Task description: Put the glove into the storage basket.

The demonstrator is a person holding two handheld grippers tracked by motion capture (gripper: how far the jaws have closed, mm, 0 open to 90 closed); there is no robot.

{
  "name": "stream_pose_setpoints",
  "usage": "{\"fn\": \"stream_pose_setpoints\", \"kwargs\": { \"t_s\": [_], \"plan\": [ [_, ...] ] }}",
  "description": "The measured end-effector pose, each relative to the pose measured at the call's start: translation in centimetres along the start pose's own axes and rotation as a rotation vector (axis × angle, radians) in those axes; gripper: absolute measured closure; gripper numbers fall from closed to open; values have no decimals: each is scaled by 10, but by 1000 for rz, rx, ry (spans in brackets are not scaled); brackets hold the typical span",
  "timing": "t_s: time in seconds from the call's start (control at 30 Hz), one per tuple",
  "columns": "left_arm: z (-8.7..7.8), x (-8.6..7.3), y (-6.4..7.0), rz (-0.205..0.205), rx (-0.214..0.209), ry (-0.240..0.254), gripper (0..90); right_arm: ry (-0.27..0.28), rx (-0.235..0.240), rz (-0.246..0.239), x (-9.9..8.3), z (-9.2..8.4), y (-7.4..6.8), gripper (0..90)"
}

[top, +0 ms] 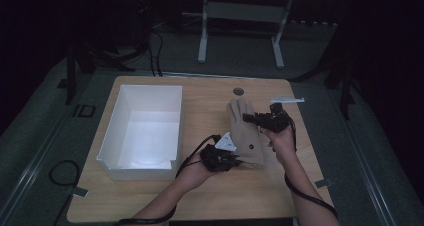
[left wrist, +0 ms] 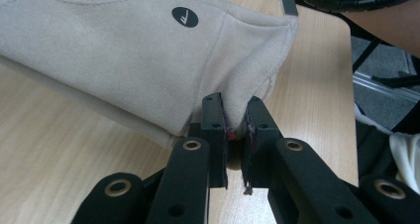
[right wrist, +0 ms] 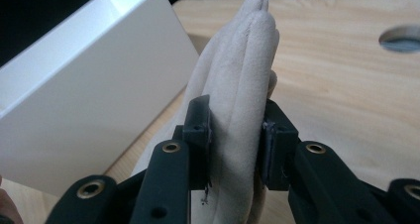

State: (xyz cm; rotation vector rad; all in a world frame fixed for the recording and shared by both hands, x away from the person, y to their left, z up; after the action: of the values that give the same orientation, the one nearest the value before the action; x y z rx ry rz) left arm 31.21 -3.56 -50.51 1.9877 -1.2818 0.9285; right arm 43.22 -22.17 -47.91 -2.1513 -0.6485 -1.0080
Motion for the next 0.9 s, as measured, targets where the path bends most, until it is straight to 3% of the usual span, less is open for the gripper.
{"fn": "stream_pose_setpoints", "kwargs": {
  "t_s": [0.23,0.53,0.8,0.9],
  "plan": [
    [-22,11,4,7,35,-26,828,28,16,-34,16,-9,-17,702],
    [-59,23,3,40,55,-56,826,63,75,-47,35,-11,-38,702],
    [-83,22,-3,45,89,-63,826,77,95,-51,47,-4,-51,701],
    [-94,17,-8,40,108,-55,826,78,100,-55,53,7,-59,701]
  ]
}}
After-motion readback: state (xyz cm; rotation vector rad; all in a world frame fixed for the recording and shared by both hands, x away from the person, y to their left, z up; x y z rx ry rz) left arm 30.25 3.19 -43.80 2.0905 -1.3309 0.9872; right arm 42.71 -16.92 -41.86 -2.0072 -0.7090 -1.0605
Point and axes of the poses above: each handheld gripper's, and its own axes: z roughly forward along the jaws, x roughly out of its top, y roughly to its right, the point moved 3 cm from there along z, roughly forward along the jaws, and after that the axes turned 1 degree about y, right-handed, at the moved point
